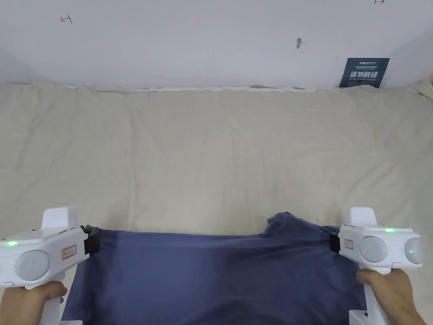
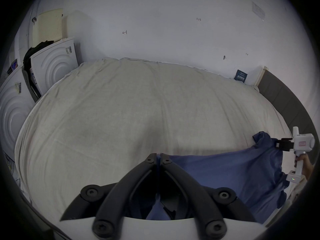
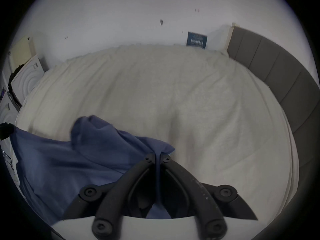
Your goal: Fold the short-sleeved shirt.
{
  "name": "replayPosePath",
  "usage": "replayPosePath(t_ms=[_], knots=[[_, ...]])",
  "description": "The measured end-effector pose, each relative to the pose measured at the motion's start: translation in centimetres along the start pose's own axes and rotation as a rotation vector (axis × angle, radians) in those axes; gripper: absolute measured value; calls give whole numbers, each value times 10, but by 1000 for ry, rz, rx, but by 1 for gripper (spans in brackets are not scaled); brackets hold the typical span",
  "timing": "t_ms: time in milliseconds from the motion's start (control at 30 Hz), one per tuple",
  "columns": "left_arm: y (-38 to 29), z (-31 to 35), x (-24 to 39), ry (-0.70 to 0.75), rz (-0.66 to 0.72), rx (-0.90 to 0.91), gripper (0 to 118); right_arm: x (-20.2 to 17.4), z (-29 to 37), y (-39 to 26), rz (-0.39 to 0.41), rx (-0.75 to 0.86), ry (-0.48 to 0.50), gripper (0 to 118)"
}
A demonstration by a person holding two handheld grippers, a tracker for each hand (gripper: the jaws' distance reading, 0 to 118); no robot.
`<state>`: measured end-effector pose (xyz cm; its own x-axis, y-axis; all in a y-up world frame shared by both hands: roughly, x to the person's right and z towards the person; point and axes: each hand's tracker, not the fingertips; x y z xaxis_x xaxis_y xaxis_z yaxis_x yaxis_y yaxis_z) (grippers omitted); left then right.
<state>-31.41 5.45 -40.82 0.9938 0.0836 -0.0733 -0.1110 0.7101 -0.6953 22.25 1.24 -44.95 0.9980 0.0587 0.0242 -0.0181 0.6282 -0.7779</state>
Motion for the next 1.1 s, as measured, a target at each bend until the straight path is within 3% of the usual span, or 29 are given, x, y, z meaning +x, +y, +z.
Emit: replayPosePath(t_ms=[200,467,767,933,1033,1067,1100], knots=[[-20,43,-8,25,35,31,3,14,97,-28,-44,122,65,7],[-85,104,-28,24,81,9,3,34,180,-115,-140,133,163,7],[-177,107,-49,73,85,-134,3,30,182,-214,-165,-10,127,7],[-202,92,-50,111,87,-242,3,23,157,-242,-188,-102,86,7],[-198,96,-46,115,98,-217,3,19,158,-242,-195,-108,72,8],[-195,97,-46,113,99,-218,10,19,162,-240,-197,-102,69,10],[-192,99,-47,107,101,-218,24,19,165,-237,-196,-94,66,21]])
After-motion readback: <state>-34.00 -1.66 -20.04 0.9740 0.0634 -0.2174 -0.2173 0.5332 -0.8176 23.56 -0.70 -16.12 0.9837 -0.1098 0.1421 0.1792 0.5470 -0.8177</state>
